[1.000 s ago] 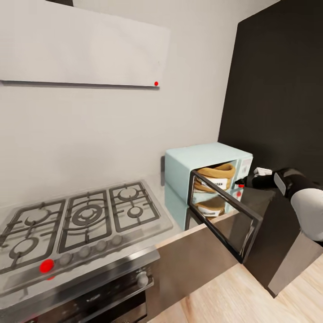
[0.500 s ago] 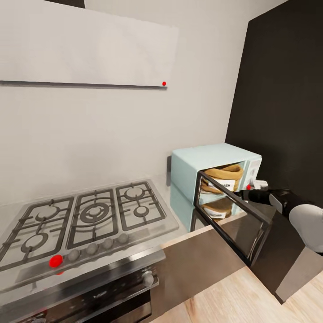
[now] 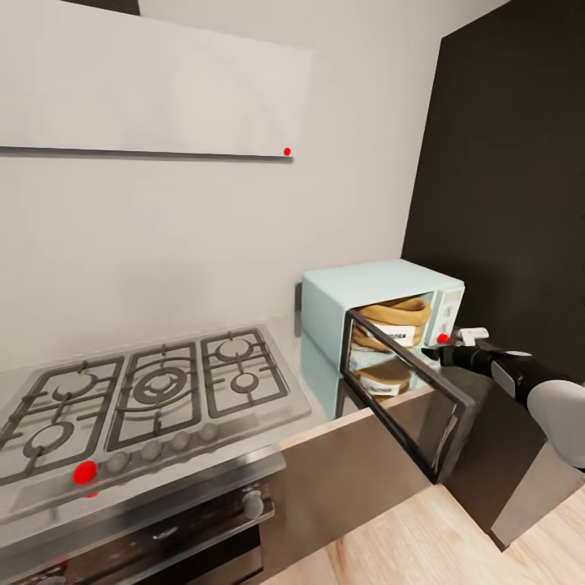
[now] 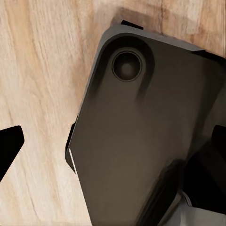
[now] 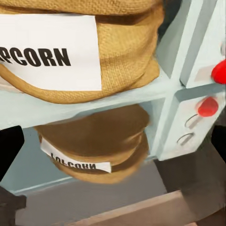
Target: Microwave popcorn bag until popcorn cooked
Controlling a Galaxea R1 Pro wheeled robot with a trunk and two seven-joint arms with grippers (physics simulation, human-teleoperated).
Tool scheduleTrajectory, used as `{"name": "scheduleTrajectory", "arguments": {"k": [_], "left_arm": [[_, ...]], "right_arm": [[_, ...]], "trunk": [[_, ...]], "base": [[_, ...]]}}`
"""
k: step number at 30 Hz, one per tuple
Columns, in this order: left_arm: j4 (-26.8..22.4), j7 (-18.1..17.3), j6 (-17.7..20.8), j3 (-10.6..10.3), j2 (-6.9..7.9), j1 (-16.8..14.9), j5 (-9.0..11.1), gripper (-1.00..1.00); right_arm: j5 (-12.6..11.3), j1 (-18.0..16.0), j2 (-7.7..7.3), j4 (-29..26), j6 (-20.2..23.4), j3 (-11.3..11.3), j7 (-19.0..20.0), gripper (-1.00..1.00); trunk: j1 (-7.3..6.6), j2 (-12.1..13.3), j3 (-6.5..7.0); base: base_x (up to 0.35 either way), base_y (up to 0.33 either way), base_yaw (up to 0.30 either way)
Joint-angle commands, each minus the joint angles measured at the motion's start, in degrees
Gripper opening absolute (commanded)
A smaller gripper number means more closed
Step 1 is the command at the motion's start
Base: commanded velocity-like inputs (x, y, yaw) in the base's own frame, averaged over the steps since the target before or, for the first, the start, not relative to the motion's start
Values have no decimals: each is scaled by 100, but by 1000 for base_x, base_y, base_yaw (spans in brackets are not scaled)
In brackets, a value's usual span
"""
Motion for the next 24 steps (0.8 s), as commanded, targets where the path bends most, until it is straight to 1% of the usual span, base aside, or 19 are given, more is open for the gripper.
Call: {"name": "scheduleTrajectory", "arguments": {"k": [1, 6, 18, 23, 24], "left_arm": [[0, 16, -19, 9, -2, -2, 13, 100], [0, 16, -19, 10, -2, -2, 13, 100], [0, 16, -19, 10, -2, -2, 13, 100], [0, 16, -19, 10, -2, -2, 13, 100], [0, 16, -19, 10, -2, -2, 13, 100]], "right_arm": [[39, -1, 0, -14, 44, -49, 28, 100], [49, -1, 10, -13, 44, -48, 29, 100], [21, -1, 94, -3, 24, -39, 64, 100], [19, -1, 599, -1, -12, -45, 16, 100], [15, -1, 633, -1, -10, -46, 13, 100]], "trunk": [[0, -4, -7], [0, -4, -7], [0, -4, -7], [0, -4, -7], [0, -4, -7]], "base": [[0, -283, 0], [0, -285, 0], [0, -286, 0], [0, -286, 0], [0, -270, 0]]}}
